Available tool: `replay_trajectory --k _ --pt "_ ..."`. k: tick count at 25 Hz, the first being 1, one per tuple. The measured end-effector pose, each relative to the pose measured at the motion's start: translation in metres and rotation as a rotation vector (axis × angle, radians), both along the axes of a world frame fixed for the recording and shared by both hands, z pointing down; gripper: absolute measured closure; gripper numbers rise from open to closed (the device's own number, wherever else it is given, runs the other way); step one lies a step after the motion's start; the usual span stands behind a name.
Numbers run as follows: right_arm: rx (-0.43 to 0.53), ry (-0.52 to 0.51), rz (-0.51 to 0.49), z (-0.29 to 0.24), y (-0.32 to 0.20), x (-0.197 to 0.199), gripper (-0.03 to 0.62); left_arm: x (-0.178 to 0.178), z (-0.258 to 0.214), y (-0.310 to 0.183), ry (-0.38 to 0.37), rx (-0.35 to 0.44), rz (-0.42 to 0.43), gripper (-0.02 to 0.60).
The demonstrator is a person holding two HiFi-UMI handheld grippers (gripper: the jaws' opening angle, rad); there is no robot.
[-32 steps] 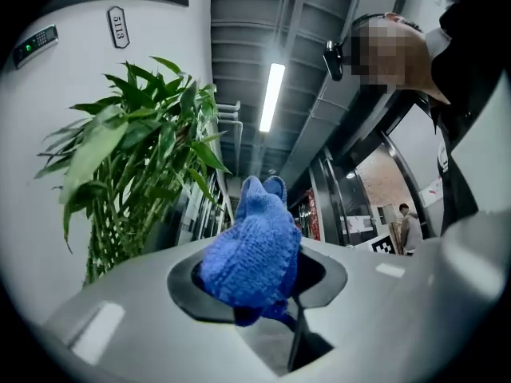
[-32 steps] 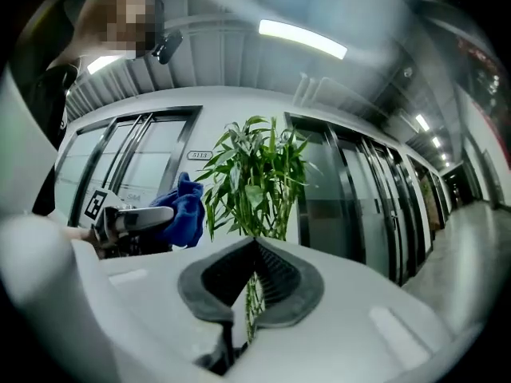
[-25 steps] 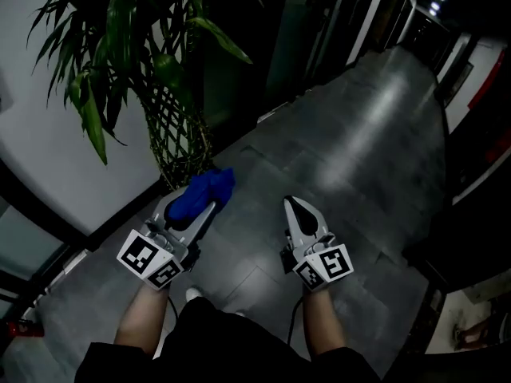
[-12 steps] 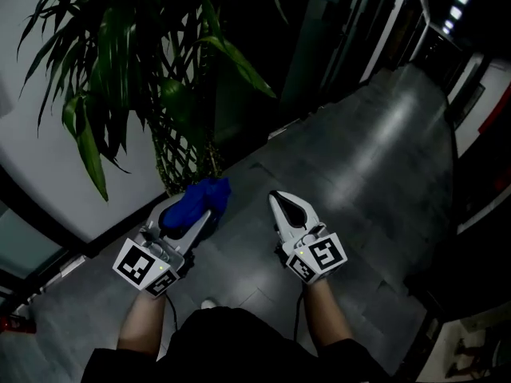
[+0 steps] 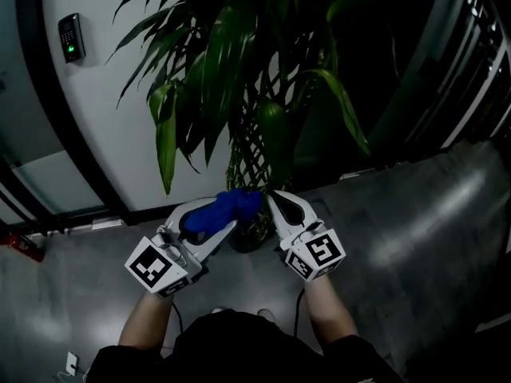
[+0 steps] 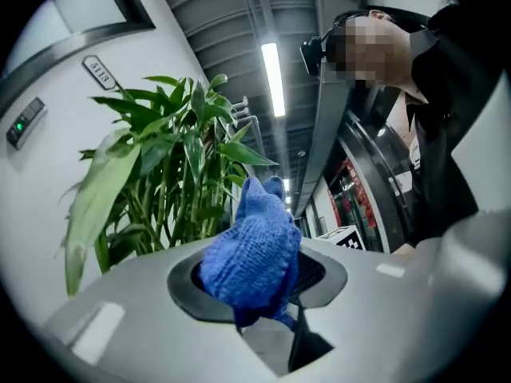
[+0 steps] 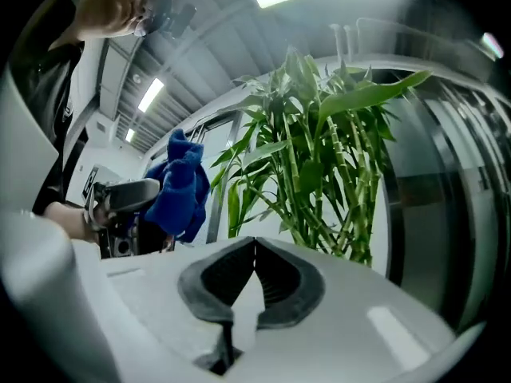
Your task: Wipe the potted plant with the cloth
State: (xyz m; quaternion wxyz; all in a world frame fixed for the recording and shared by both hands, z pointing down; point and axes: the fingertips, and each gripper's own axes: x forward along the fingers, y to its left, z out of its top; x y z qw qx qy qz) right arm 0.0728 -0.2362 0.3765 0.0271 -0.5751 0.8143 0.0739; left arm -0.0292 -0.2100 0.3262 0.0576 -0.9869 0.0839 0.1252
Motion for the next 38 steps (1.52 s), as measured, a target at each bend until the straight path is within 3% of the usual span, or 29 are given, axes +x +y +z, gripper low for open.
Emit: replay_trajectory --k 7,12,16,20,24,27,30,38 --pt "0.062 0.057 -0.168 -0.043 -0.024 0.009 0.591 0.025 -0.078 -0.003 -0.031 0.116 -0.224 0.425" --pt "0.128 0.04 -0.232 -0.071 -0.043 0.023 0.591 0.045 -0.116 -0.006 -0.074 0.216 -0.353 0.425" --pt "0.122 0.016 -0.287 -0.09 -0.048 0.012 0.591 0.058 -0.14 -0.014 -0.1 0.301 -0.505 0.425" --pt "0.154 0.054 -0.334 -0.098 -0.052 0.003 0.591 0.07 -0.153 -0.031 -0.142 0.326 -0.608 0.425" --pt "0.179 0.058 -0.351 -0.104 -0.053 -0.001 0.591 0.084 -0.159 -0.045 -0.221 0.436 -0.65 0.425" --pt "0.192 0.03 -0.354 -0.106 -0.055 -0.002 0.591 0.094 -0.146 -0.053 -0.343 0.493 -0.66 0.425" --pt "0.208 0.007 -0.356 -0.11 -0.055 -0.002 0.591 0.1 -0.126 -0.054 -0.429 0.492 -0.64 0.425" --pt "0.187 0.012 -0.389 -0.107 -0.051 -0.009 0.591 0.104 -0.105 -0.036 -0.505 0.506 -0.6 0.425"
